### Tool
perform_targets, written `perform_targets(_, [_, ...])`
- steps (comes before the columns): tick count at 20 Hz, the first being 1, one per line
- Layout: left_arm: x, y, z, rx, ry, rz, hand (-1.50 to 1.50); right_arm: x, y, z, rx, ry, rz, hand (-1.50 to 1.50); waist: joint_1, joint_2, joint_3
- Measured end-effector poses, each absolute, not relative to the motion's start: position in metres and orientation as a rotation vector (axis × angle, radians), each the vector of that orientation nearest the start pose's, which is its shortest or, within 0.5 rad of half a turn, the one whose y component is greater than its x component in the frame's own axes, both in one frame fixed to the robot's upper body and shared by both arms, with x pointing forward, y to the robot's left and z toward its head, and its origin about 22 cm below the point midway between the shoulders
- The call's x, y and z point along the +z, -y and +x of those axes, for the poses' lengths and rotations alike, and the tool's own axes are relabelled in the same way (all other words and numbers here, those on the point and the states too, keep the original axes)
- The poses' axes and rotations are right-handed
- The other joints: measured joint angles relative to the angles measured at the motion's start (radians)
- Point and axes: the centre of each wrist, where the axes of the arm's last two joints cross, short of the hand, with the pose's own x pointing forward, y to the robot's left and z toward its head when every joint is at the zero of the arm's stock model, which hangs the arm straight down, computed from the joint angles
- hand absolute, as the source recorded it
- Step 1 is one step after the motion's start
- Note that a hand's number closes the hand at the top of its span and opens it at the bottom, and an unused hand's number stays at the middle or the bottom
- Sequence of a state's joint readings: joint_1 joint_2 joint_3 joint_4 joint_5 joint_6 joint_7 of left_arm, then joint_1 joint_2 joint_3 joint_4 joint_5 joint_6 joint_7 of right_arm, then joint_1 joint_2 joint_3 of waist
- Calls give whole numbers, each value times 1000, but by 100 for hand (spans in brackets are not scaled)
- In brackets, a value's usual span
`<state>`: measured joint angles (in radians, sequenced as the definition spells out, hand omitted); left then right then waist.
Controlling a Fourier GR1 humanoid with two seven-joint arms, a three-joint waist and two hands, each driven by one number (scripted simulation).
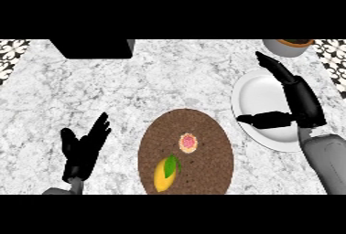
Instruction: Pick the cupcake from the placemat and place it in the plate
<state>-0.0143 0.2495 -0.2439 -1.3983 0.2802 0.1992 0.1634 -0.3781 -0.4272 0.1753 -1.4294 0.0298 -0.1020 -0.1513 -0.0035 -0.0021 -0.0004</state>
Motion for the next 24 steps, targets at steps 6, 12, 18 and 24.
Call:
perform_targets(6, [-36,-243,231,-1,1189,9,0,113,238,313,876,1702,-294,-150,1,-3,-1])
perform_targets(12, [-38,-244,232,-6,1197,5,0,128,193,299,1048,1553,-354,-150,4,-2,0])
perform_targets(18, [-36,-248,231,-8,1193,-1,0,115,157,289,1107,1481,-396,-150,7,0,1])
perform_targets(24, [-33,-251,233,-8,1191,1,0,102,133,280,1148,1392,-422,-150,6,1,1])
